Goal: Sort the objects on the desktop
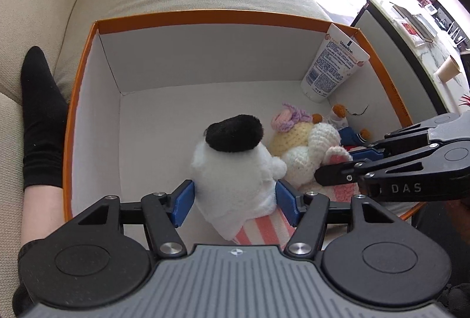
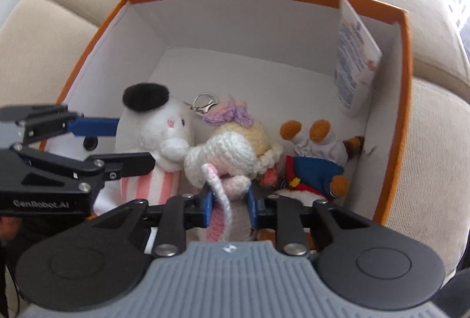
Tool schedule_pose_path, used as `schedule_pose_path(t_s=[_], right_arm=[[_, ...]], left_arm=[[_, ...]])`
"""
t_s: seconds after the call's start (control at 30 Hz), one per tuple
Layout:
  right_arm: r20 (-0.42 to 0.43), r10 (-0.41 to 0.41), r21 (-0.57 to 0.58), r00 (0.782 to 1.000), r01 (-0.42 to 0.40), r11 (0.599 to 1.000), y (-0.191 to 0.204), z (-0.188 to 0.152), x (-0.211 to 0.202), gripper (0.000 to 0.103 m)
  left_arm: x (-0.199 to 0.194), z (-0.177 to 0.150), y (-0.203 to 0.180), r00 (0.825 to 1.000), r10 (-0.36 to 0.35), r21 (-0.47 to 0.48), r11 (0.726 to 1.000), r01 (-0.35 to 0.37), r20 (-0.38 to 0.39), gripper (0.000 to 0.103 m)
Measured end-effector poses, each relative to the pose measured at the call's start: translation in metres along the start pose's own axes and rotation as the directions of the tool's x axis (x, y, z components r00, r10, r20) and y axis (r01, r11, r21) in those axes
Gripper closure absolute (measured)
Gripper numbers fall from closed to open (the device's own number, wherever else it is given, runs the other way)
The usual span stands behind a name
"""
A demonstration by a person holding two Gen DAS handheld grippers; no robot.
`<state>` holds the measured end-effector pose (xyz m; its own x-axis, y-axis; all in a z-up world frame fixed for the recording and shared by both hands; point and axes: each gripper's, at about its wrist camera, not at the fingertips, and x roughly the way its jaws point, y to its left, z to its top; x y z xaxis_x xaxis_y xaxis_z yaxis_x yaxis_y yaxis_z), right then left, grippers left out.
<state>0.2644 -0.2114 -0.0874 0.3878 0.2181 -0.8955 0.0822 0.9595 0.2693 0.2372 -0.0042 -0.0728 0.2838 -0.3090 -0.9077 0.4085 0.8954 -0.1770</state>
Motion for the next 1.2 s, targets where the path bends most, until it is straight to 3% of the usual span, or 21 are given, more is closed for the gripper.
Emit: schedule_pose_path(t_s=[0.13, 0.37, 0.63, 0.8, 1.0, 1.1, 1.2], right_arm=[[0.036, 0.025, 0.113, 0.999, -0.029, 0.993, -0.001, -0.013, -0.009, 0.089], [-0.025, 0.051, 0.112, 0.998, -0.048, 0.993, -0.002, -0.011, -0.013, 0.089], [-0.042, 0.007, 0.048, 0.999, -0.005, 0.999, 0.009, -0.012, -0.006, 0.089], [-0.017, -0.005, 0.007, 1.000, 0.005, 1.000, 0.009, -0.014, -0.014, 0.084], [0.037, 0.009, -0.032, 0.999, -0.008, 0.999, 0.012, -0.022, -0.033, 0.069], [0.092, 0.018, -0.068, 0.996, -0.012, 0.998, 0.012, -0.031, -0.053, 0.063], [0.157, 0.050, -0.105, 0.986, -0.034, 0.994, 0.013, -0.043, -0.072, 0.052]], left_arm=[[0.001, -0.002, 0.003, 1.000, -0.030, -0.007, 1.000, 0.030, 0.006, 0.041], [0.002, -0.007, 0.011, 0.990, -0.142, -0.028, 0.990, 0.141, -0.004, 0.044], [0.008, -0.006, -0.002, 0.995, -0.097, 0.010, 0.995, 0.097, -0.029, 0.042], [0.004, -0.009, -0.003, 0.997, -0.081, 0.012, 0.997, 0.081, -0.008, 0.038], [-0.009, -0.013, -0.003, 0.997, -0.073, 0.004, 0.997, 0.073, 0.033, 0.033], [-0.024, -0.016, -0.005, 0.994, -0.054, -0.006, 0.998, 0.055, 0.098, 0.033], [-0.047, -0.023, -0.011, 0.980, -0.044, -0.008, 0.999, 0.046, 0.195, 0.033]])
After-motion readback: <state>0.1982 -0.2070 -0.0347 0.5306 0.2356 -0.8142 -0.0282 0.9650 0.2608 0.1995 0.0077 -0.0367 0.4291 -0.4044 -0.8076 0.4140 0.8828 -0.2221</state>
